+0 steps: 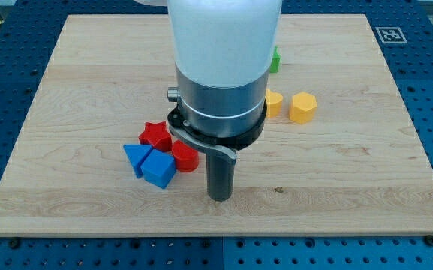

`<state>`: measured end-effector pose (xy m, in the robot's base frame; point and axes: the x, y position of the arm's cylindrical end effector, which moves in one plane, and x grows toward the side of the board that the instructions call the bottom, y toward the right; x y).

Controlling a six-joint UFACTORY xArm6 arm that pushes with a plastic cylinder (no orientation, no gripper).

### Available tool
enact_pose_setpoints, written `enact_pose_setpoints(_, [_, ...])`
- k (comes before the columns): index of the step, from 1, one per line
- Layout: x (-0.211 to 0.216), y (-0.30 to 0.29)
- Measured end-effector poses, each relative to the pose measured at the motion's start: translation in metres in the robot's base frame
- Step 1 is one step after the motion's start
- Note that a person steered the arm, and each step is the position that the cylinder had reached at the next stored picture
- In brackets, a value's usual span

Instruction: Separate the blue blocks from red blocks

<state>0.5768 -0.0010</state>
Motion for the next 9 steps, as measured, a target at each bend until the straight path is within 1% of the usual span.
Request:
enact_pose_setpoints(3, [-0.005,-0.050])
enact_pose_setpoints(4, [-0.012,-0.050])
enact_pose_setpoints(7, [-0.031,-0.101])
enact_pose_setpoints(9, [-0.027,-0.092])
